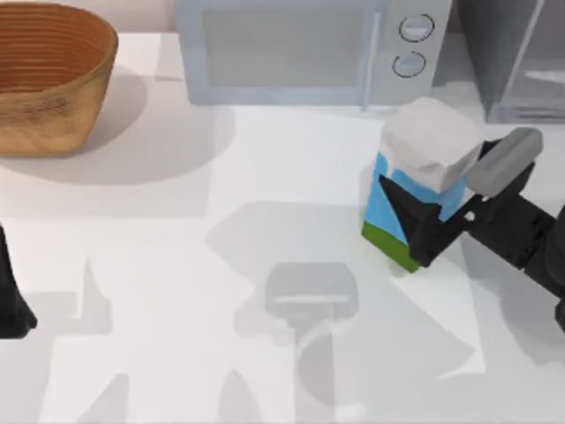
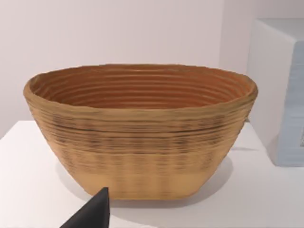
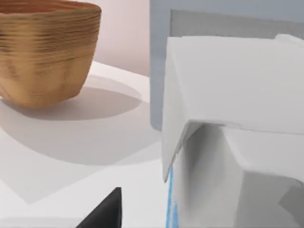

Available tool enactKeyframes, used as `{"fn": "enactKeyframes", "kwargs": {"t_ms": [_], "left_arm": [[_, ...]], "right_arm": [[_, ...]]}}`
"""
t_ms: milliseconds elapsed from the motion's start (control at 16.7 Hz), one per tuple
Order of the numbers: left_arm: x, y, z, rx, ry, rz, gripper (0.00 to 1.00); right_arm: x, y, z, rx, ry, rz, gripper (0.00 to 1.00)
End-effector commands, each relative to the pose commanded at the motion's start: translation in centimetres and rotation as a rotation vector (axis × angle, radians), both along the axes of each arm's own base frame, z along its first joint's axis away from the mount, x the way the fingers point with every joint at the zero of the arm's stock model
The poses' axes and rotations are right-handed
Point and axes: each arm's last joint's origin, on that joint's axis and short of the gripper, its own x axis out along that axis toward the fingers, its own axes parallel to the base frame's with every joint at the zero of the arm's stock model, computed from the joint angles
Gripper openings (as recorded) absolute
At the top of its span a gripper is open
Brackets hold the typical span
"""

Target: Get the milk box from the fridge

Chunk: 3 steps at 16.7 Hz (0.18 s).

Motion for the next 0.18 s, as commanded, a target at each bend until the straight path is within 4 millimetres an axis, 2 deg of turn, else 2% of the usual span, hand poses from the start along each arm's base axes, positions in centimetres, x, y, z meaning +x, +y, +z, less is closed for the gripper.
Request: {"fn": "enactKeyframes", "kwargs": {"t_ms": [180], "left_arm": [[0.00, 0.00, 0.00, 0.000, 0.000, 0.000, 1.00]], "right_arm": [[0.00, 0.00, 0.00, 0.000, 0.000, 0.000, 1.00]]}}
